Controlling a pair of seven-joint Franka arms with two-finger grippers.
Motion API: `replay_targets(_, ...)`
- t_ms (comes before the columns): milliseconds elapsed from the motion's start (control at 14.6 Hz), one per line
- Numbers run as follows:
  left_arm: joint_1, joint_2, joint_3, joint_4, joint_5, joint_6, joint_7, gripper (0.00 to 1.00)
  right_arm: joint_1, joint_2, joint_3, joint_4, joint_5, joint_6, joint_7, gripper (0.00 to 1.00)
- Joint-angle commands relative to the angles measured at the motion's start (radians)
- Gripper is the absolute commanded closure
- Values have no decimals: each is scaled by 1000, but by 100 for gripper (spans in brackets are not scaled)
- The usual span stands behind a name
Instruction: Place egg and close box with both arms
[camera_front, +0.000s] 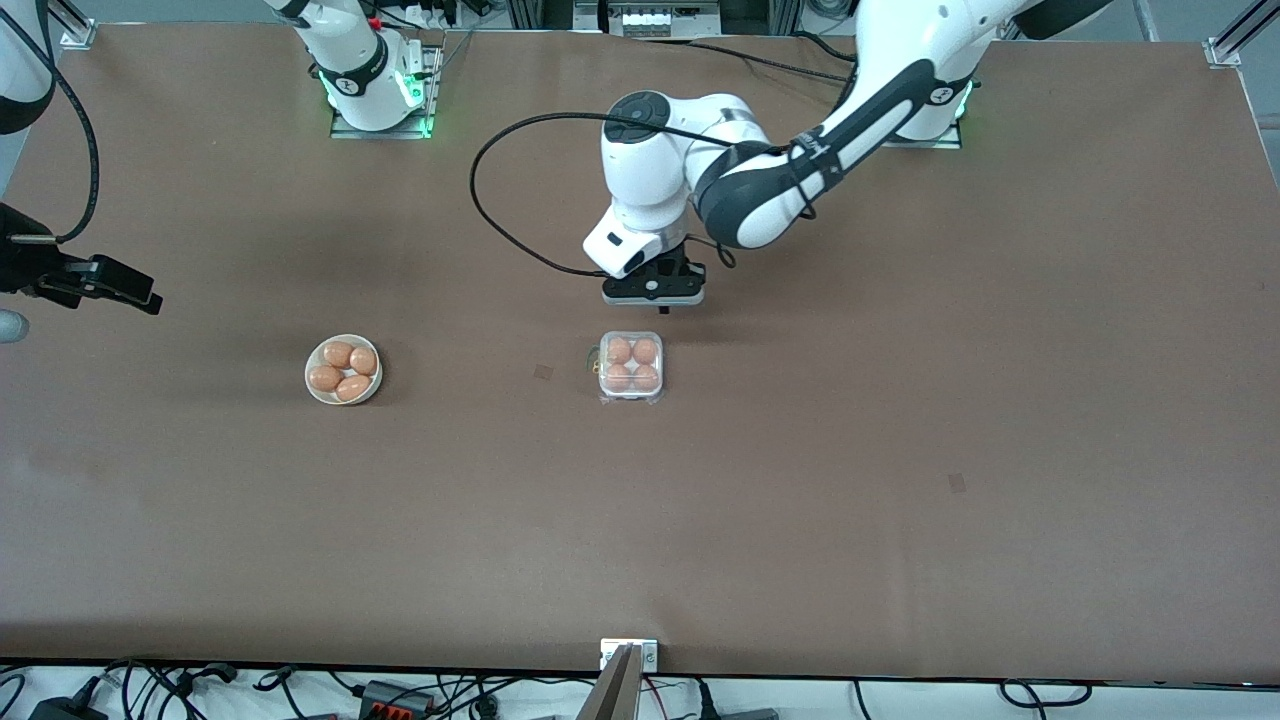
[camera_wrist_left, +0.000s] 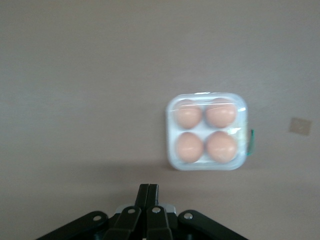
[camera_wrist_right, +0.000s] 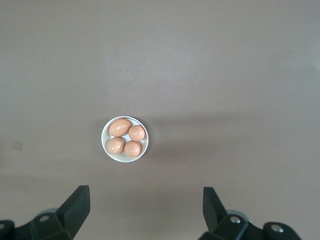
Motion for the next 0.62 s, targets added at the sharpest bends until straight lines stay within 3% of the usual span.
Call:
replay_targets(0, 87, -12, -86, 3, -30, -121, 134, 99, -20, -12, 13, 3, 21, -18, -12, 0)
replay_targets(206, 119, -10, -101, 42, -32, -269, 347, 99, -21, -12, 13, 3, 19, -18, -27, 0)
replay_targets(549, 133, -10, -97, 189, -26, -534, 735, 94, -21, -11, 11, 3, 18, -68, -15, 0)
